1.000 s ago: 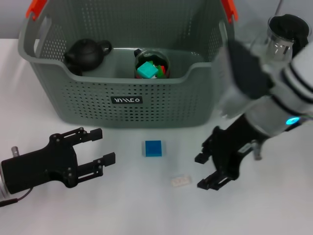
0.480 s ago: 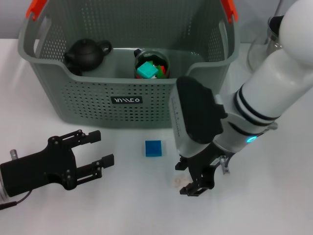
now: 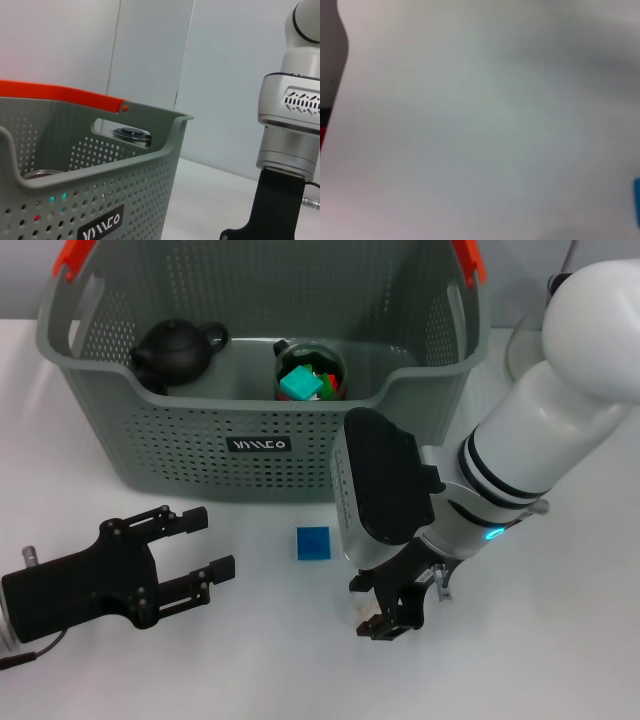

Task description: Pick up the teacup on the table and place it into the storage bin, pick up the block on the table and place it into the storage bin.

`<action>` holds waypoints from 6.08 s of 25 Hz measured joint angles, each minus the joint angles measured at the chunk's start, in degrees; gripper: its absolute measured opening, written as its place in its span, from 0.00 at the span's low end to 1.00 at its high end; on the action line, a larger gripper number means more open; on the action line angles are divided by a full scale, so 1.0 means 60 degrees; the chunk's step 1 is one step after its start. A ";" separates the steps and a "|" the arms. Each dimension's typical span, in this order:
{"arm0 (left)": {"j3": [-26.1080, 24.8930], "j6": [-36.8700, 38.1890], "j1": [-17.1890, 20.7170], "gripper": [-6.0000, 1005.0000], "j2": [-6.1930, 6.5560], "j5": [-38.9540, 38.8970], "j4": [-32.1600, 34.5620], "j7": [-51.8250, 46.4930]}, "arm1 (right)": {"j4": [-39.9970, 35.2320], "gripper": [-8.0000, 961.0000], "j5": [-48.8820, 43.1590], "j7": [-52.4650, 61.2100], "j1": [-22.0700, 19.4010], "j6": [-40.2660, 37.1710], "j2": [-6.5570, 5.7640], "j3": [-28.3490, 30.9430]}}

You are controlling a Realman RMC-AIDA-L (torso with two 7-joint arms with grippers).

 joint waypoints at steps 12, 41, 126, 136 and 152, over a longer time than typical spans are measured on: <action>-0.0013 -0.0045 -0.0001 0.69 -0.0003 0.0001 0.0001 0.0001 | 0.0862 0.54 0.0290 0.0429 0.0362 0.0117 -0.0029 0.0103; -0.0014 -0.0072 0.0012 0.69 -0.0003 0.0001 0.0001 0.0000 | 0.0888 0.49 0.0188 0.0999 0.0334 0.0075 -0.0031 -0.0067; -0.0233 -0.0176 -0.0267 0.69 0.0010 -0.0042 -0.0063 0.0018 | -0.1673 0.11 -0.3190 0.4779 0.2194 0.1026 -0.0059 0.5375; -0.0203 -0.0188 -0.0256 0.69 -0.0023 -0.0103 -0.0149 0.0064 | 0.0859 0.12 -0.3232 0.5499 0.3105 0.2799 -0.0024 0.3447; -0.0227 -0.0172 -0.0168 0.69 -0.0017 -0.0102 -0.0176 0.0074 | 0.0368 0.16 -0.2260 0.5392 0.2628 0.3092 -0.0100 0.3285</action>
